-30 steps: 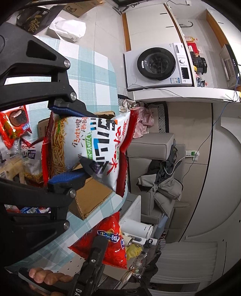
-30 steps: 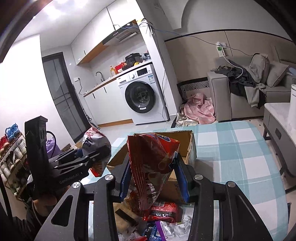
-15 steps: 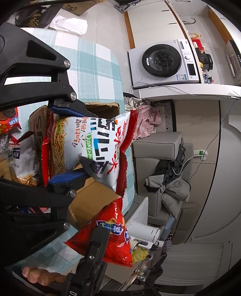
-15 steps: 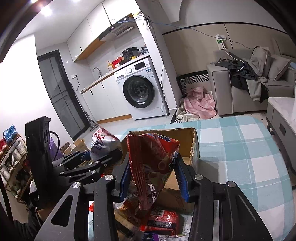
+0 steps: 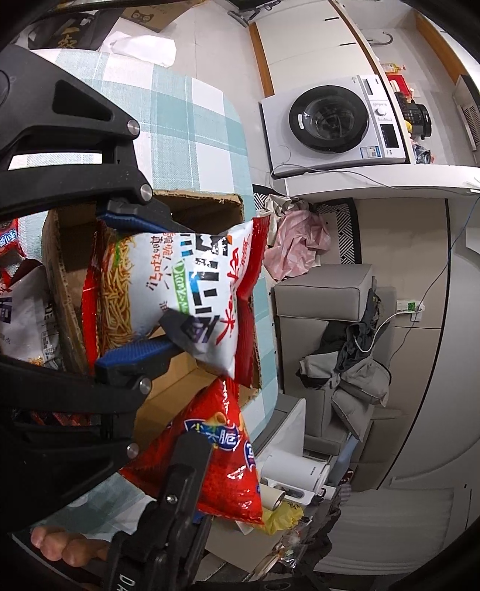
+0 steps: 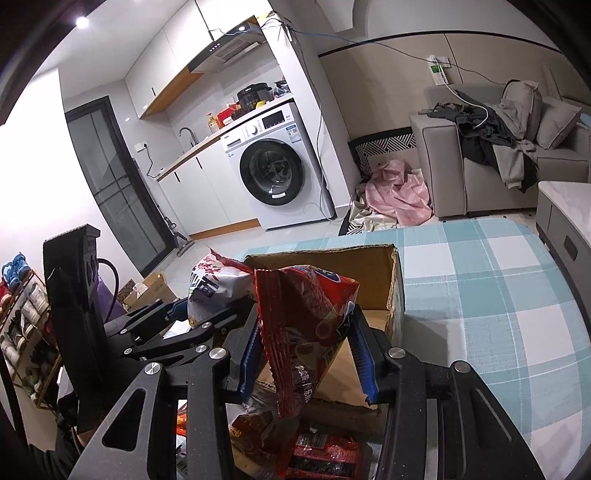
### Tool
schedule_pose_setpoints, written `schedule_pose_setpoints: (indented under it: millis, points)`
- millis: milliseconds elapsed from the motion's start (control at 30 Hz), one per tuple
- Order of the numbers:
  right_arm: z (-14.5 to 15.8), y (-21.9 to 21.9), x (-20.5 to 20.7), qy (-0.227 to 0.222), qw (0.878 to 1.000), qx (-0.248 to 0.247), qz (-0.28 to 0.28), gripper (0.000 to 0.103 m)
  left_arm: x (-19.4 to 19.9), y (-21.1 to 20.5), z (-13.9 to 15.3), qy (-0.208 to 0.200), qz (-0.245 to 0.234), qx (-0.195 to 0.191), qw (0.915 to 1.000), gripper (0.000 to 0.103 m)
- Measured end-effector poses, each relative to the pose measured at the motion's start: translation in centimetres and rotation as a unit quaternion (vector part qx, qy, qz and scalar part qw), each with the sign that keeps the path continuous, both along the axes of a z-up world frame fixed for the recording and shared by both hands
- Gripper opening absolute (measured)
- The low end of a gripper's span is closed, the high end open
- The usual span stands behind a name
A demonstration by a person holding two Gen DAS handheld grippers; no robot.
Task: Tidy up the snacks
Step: 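Lift both bags and carry them over the open cardboard box, then open both tools to drop the bags into the box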
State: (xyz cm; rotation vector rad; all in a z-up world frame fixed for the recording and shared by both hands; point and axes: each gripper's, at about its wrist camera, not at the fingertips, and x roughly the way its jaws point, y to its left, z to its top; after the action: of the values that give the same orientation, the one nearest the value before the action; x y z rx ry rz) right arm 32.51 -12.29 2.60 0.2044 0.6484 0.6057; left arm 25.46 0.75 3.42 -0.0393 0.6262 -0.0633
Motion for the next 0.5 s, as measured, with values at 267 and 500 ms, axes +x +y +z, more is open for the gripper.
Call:
schedule_pose_setpoints:
  millis: [267, 500]
  points:
    - [-0.9, 0.4, 1.5, 0.015, 1.0, -0.005, -0.008, 0.044, 2.2, -0.4, -1.3, 0.019, 0.0, 0.014, 0.9997, 0.046]
    - [-1.8, 0.9, 2.3, 0.024, 1.0, -0.014, -0.01, 0.044, 3.0, -0.7, -2.4, 0.036, -0.002, 0.013, 0.9993, 0.046]
